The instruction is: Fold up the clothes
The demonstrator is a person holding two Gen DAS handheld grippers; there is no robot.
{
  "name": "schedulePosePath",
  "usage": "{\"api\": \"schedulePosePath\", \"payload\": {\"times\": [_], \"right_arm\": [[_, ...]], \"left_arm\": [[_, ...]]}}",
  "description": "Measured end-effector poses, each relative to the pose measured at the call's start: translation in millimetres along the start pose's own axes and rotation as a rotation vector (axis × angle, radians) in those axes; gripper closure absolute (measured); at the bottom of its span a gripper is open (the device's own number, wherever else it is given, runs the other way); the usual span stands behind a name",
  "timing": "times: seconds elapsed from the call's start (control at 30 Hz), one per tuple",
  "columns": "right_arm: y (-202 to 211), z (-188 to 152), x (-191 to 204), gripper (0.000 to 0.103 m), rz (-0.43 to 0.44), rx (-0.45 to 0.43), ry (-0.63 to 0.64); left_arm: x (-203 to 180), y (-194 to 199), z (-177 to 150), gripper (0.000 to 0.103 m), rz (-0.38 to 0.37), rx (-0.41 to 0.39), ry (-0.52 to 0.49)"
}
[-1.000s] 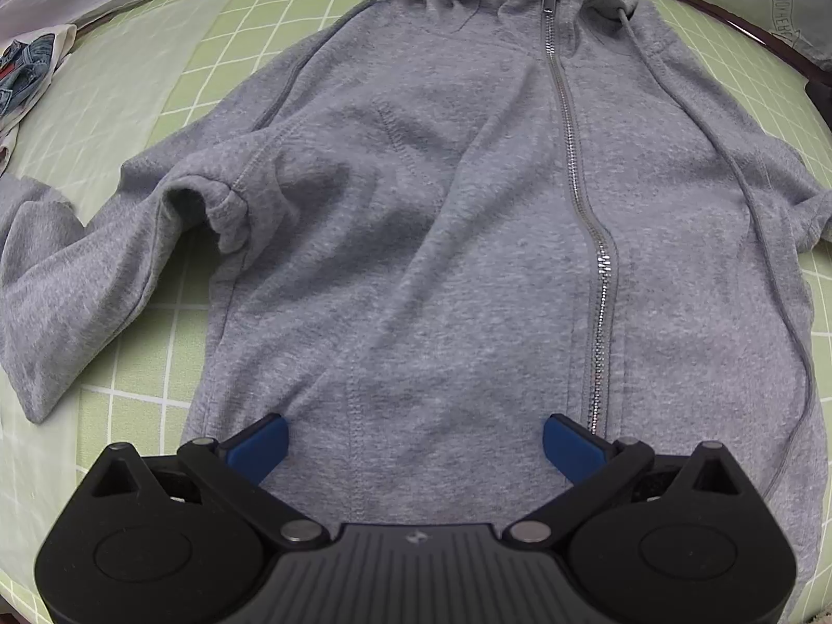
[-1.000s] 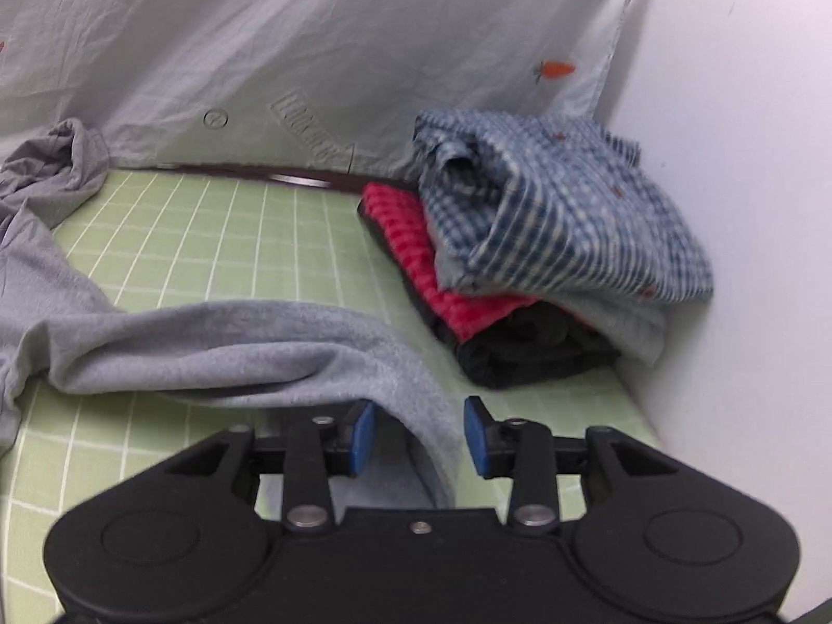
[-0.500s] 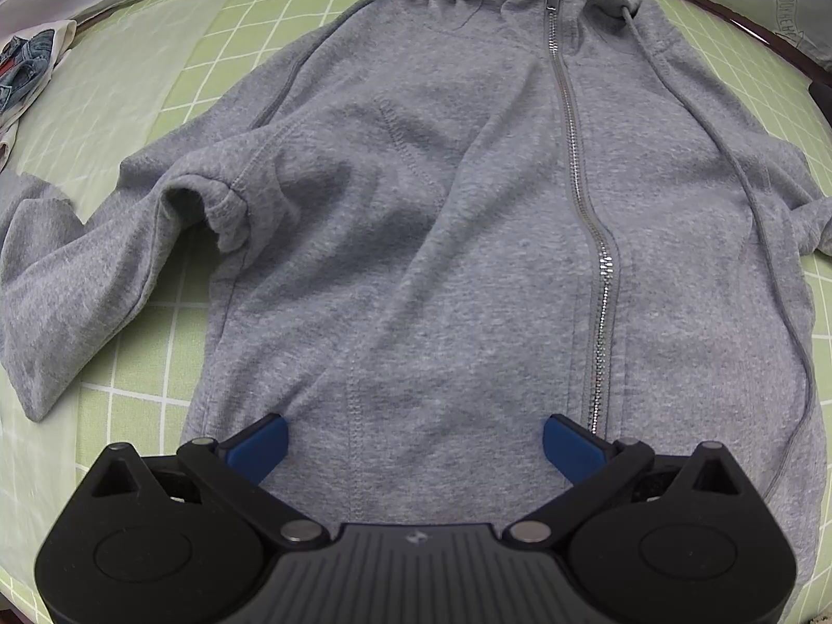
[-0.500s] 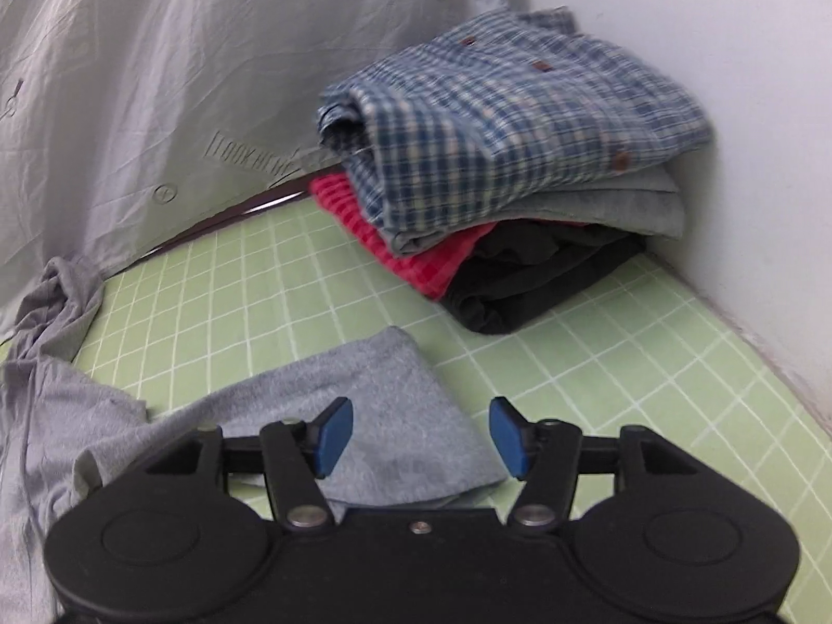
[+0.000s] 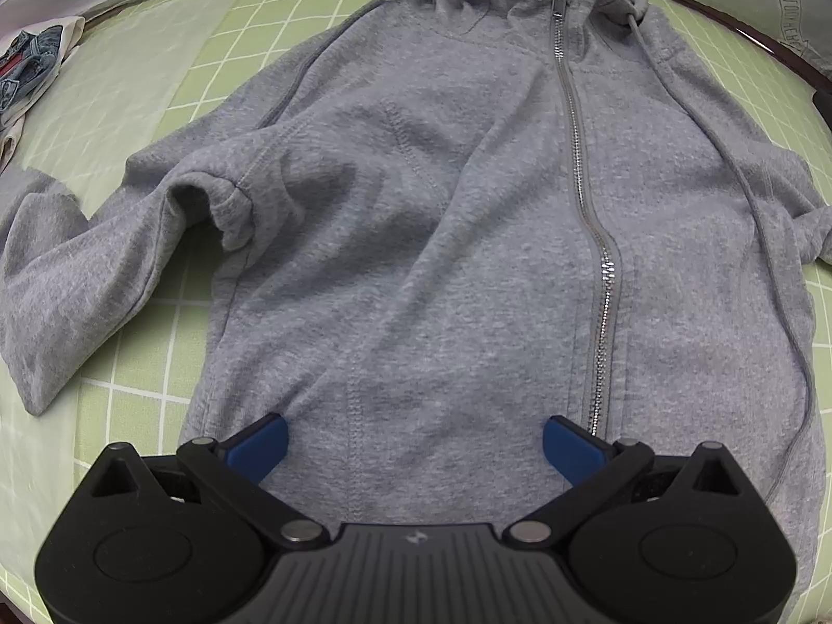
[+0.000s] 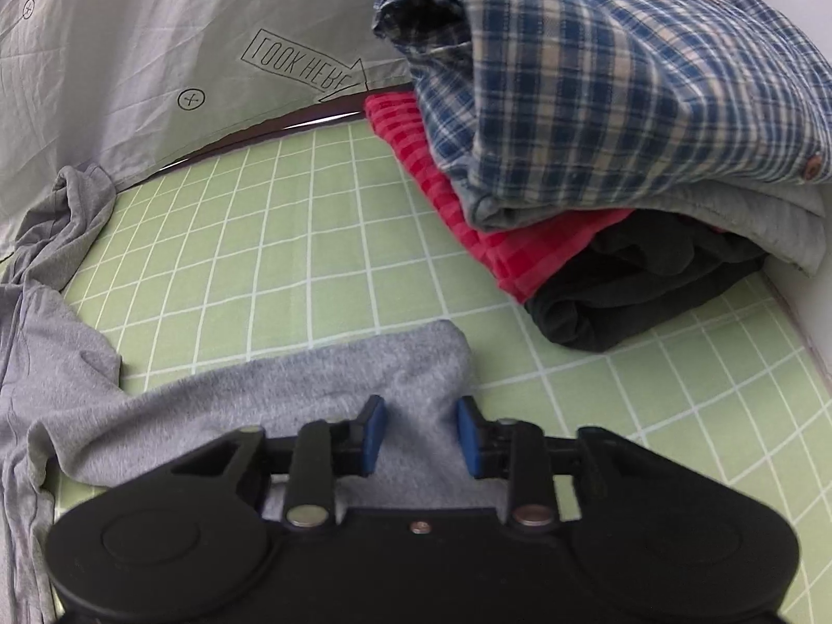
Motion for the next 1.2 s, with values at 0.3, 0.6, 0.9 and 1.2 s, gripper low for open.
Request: {"api": "schedulePosePath", "payload": {"times": [0.3,0.6,0.9,1.2], "right_arm": [[85.9,44.0,7.2,0.099,0.041,-0.263,-0.025],[113.7,-61.0,35.5,0.099,0.007,-0.048,-0.049],[135.5,-42.8,22.4,0.063,-0.036,-0.130,-0.204],[90.9,-20.3,-13.3,0.040,-0.138,-0.083,-0.327]], "left_arm": [[0.6,0.5,1.8,0.000,0.001,0.001,0.002],[0.8,-4.5,8.1,0.000,0.002,-0.014,0.006],[-1.6,-3.8,8.5,0.000,0.005,-0.038,0.011],[-2.7,-3.7,7.3,0.000,0.015,-0.060,0.028]]}}
Point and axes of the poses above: each gripper's, at about its wrist camera, not at the fingertips, and y roughly against the way its jaws point, x to its left, z to its top, the point moved 7 cm from there along -y, roughly the way its jaws point, and after that the axes turned 15 degrees about -x, right-handed, at the moved point
